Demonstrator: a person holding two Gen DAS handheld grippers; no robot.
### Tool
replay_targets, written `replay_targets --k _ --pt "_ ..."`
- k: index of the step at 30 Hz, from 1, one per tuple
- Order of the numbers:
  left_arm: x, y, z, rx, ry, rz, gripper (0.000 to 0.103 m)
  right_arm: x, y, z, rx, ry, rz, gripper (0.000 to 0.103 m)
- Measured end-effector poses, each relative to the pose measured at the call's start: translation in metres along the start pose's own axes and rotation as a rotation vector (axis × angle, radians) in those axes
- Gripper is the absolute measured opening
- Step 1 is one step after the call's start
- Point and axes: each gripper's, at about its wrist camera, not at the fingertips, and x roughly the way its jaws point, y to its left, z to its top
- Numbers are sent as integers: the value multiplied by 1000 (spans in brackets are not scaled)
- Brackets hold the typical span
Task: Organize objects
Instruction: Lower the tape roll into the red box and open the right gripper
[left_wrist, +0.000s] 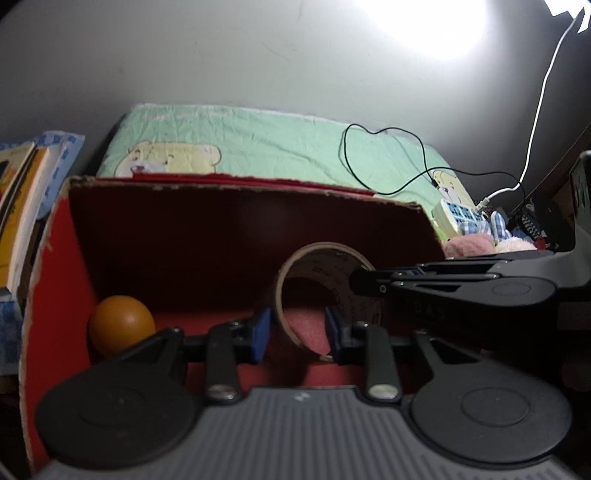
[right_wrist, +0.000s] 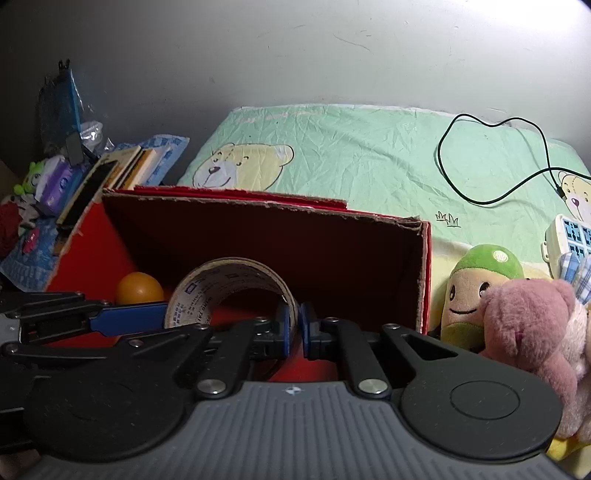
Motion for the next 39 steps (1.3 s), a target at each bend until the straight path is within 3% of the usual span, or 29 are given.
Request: replay_targets --k 4,7,13,14,16,19,23,26,28,30,33,35,39 --pt "12 5 0 -3 44 -2 33 14 3 2 -50 32 -52 9" --pt "13 8 2 9 56 23 34 18 -1 6 -40 58 -42 11" --pt "7 25 0 -13 41 62 35 5 -4 10 -28 -5 -69 19" --pt "5 28 1 -17 31 83 38 0 -5 11 -11 -21 -44 25" --pt "1 31 0 -18 16 131 39 -5 -6 13 32 -24 77 25" --pt "-1 32 1 -20 11 190 46 2 1 15 107 39 224 23" --pt "-4 35 -2 -6 15 284 47 17 20 11 137 106 260 23" --pt "-10 42 -6 -27 30 291 47 29 28 8 175 148 273 23" --pt "-12 41 -8 -26 31 285 48 36 31 7 183 167 249 24" --pt "-11 38 -8 -13 27 299 48 39 30 7 183 174 174 24" --pt "-7 36 -7 -9 28 299 49 39 16 5 240 179 125 18" --pt "-3 34 -6 -1 31 293 49 34 8 4 260 156 41 22" --pt "2 24 -4 34 25 307 50 27 -7 -5 346 146 68 18"
